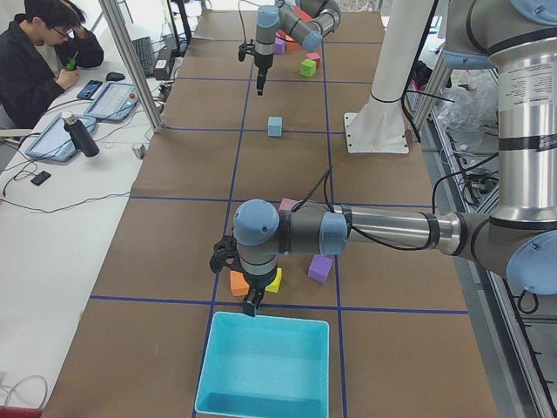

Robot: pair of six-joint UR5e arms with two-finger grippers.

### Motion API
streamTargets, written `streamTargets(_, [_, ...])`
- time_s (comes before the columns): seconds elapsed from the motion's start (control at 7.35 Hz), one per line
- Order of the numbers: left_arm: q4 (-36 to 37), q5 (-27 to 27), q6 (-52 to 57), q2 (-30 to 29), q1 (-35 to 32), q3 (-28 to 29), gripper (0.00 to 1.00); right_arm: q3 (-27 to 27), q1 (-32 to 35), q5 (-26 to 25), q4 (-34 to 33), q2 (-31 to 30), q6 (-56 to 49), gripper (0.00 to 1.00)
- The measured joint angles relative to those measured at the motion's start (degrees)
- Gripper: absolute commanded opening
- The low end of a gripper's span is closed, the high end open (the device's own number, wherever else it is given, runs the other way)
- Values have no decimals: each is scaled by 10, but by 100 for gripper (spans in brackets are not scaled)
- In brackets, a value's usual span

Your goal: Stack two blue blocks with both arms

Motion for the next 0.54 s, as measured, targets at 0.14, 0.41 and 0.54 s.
streamTargets(0.14, [-28,1,0,-6,0,-13,99,13,34,7,0,-24,-43,100])
streamTargets(0.41, [-123,0,0,-11,0,-20,99,26,109,30,4,-70,-158,100])
streamTargets(0.54, [-206,1,-2,-17,1,-10,99,30,147,50,10,-102,-226,100])
